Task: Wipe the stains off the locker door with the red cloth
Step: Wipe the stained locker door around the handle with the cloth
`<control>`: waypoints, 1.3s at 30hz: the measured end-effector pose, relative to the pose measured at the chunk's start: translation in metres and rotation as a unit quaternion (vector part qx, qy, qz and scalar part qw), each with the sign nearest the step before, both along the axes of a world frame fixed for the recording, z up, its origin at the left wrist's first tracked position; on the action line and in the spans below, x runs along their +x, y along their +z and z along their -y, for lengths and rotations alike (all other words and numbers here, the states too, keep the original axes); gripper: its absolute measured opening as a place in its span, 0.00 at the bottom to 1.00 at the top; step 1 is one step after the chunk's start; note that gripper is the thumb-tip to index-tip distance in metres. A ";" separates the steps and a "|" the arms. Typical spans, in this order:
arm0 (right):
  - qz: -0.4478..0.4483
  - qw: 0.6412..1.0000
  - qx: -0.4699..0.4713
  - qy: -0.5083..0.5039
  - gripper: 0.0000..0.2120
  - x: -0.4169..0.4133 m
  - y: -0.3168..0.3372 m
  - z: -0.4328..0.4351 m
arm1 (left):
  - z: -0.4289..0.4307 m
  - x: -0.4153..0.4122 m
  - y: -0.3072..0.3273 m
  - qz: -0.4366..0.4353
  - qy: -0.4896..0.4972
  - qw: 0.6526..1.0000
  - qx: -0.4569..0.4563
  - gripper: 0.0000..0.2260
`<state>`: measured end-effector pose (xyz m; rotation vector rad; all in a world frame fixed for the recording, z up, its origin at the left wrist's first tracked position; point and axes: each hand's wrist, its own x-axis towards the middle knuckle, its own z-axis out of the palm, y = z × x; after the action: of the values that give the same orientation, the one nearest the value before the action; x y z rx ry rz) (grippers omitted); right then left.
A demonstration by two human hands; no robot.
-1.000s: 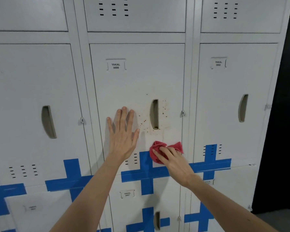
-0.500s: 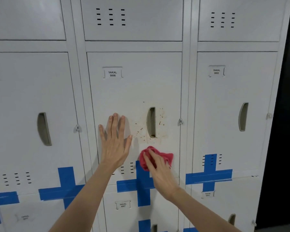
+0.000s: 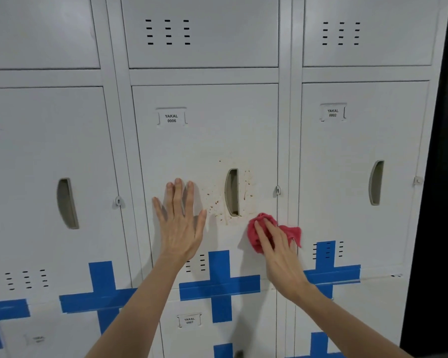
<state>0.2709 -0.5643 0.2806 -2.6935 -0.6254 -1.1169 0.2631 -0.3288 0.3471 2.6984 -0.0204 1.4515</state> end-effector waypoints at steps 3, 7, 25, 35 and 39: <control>-0.009 1.000 0.003 0.022 0.53 -0.006 -0.004 -0.029 | -0.002 0.000 -0.001 -0.001 -0.001 1.000 0.004 0.30; 0.005 0.994 -0.049 0.093 0.51 -0.011 0.003 -0.059 | -0.004 0.000 0.000 -0.001 0.001 1.000 0.008 0.30; 0.015 0.996 -0.088 -0.004 0.51 0.003 0.014 0.014 | 0.004 -0.003 0.002 -0.006 0.026 1.000 -0.007 0.30; 0.092 0.994 -0.010 -0.052 0.40 0.007 0.100 -0.008 | 0.003 -0.001 0.023 0.029 0.013 0.999 0.006 0.29; 0.117 0.992 0.013 -0.050 0.40 0.011 0.131 -0.011 | 0.003 0.002 0.031 0.043 0.014 0.999 0.012 0.28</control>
<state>0.2818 -0.5533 0.4115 -2.6187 -0.5082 -1.4708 0.2649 -0.3322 0.3783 2.6636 -0.0064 1.5852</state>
